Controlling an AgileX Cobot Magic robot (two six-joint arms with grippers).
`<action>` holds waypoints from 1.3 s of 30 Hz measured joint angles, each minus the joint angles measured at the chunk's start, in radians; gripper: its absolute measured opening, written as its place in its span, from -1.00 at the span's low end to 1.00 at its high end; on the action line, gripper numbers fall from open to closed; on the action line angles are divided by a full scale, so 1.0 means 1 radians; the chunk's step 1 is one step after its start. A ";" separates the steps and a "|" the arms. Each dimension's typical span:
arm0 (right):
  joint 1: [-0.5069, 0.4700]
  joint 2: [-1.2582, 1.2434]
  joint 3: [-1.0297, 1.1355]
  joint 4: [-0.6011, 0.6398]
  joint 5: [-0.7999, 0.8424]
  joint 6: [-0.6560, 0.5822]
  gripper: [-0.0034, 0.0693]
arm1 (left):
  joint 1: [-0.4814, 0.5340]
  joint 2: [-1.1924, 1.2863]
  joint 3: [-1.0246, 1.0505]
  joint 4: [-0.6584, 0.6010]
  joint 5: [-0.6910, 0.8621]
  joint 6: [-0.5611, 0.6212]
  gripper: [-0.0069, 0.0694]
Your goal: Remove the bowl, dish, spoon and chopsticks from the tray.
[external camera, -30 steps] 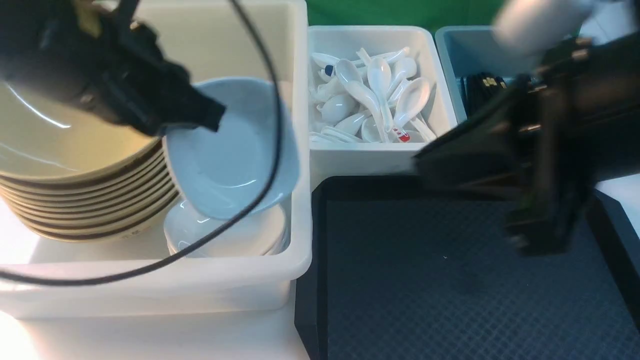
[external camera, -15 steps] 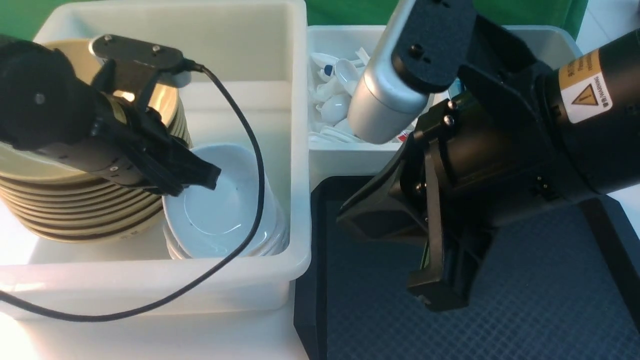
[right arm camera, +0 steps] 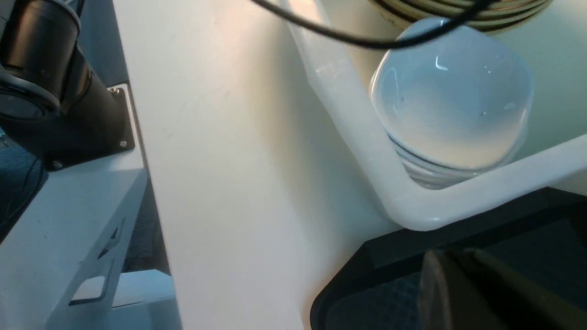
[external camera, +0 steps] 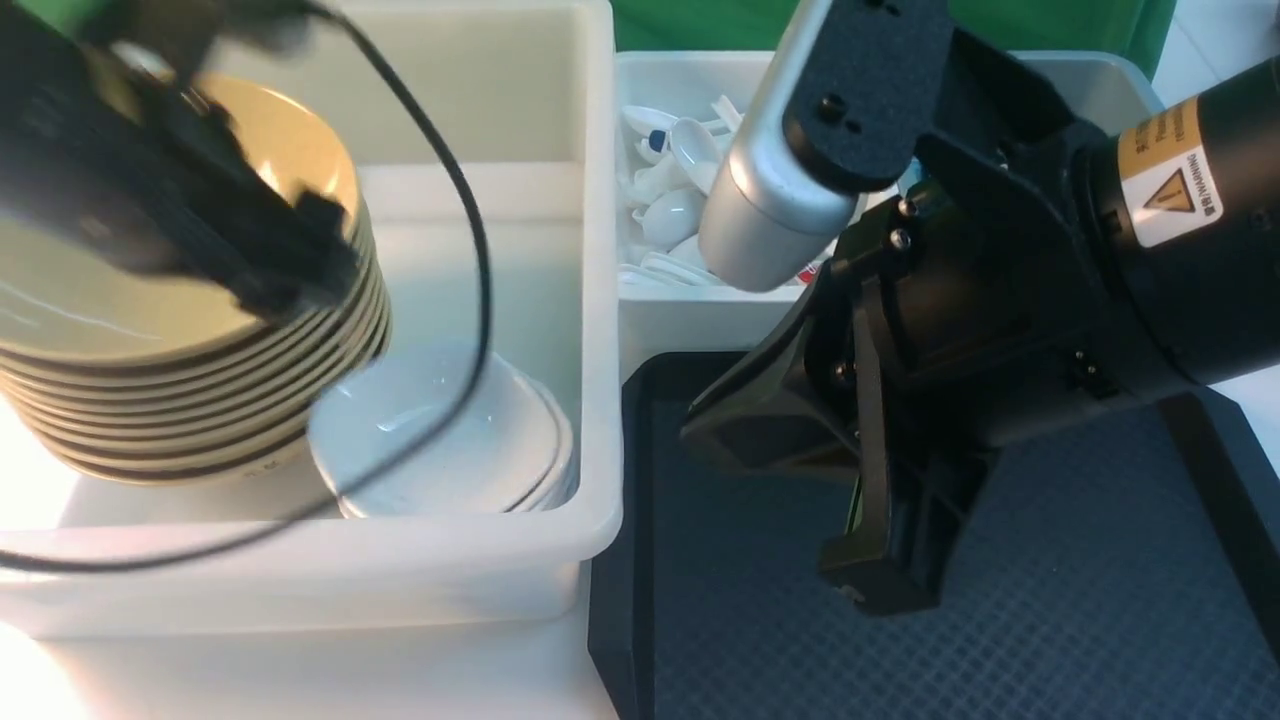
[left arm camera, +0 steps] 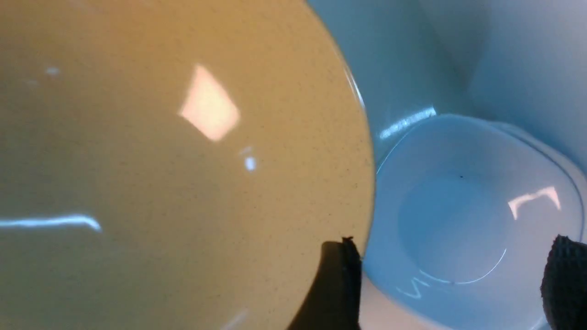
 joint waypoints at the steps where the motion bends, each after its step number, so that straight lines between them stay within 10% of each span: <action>1: 0.000 0.000 0.000 -0.005 0.000 0.000 -0.78 | -0.004 -0.025 -0.026 0.000 0.032 -0.001 0.52; 6: 0.000 -0.003 0.000 -0.046 0.001 0.017 -0.78 | -0.010 -0.161 -0.039 0.036 0.149 -0.022 0.33; 16: 0.000 -0.173 0.091 -0.240 -0.046 0.181 -0.78 | -0.010 -0.748 0.487 0.206 0.094 -0.259 -0.79; 27: 0.000 -0.540 0.493 -0.246 -0.422 0.208 -0.78 | -0.010 -1.136 0.789 0.219 -0.132 -0.353 -0.85; 39: 0.000 -0.645 0.540 -0.246 -0.425 0.208 -0.78 | -0.010 -1.174 0.804 0.221 -0.145 -0.353 -0.85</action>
